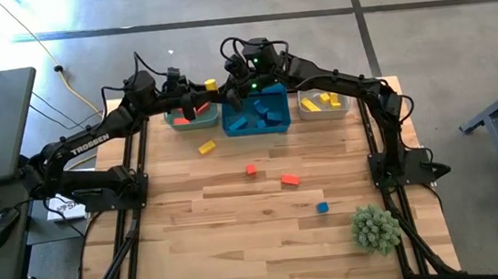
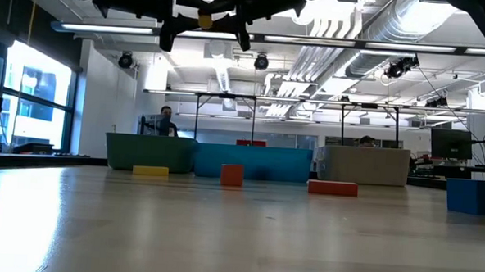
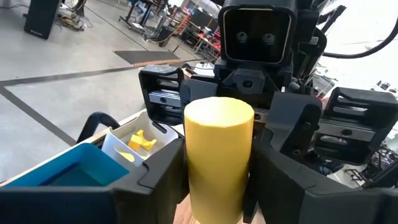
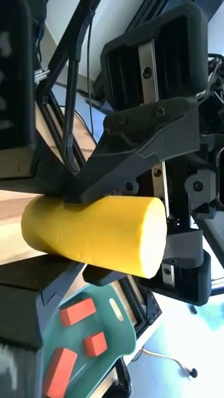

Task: Sort & place blocks by color
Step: Put the yellow block into the white bin

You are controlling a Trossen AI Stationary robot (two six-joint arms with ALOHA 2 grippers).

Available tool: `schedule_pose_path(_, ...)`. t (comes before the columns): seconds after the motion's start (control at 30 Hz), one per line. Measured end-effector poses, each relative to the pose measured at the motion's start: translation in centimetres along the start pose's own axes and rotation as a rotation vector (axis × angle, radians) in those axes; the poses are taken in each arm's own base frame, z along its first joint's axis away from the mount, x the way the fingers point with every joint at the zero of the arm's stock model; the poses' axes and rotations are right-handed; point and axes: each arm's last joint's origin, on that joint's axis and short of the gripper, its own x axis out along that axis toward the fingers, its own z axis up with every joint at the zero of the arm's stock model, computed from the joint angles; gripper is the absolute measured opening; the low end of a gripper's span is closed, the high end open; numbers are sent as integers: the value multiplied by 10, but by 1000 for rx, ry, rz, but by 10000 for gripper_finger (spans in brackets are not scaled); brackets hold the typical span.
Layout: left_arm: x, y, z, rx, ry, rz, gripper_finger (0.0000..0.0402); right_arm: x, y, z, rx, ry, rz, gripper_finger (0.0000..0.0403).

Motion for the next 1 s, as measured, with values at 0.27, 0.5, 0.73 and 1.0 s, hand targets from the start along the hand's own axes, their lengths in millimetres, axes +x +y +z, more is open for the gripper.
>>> schedule_pose_path(0.27, 0, 1, -2, 50, 23, 11, 190, 0, -2, -4, 21, 36, -27, 107)
schedule_pose_path(0.5, -1, 5, -7, 47, 74, 43, 227, -3, -9, -10, 49, 83, -110, 107)
schedule_pose_path(0.73, -5, 14, -8, 19, 104, 94, 240, -12, -21, -12, 55, 131, -199, 107)
schedule_pose_path(1.0, -8, 21, -12, 33, 153, 142, 240, -45, -32, -19, 16, 286, -481, 107)
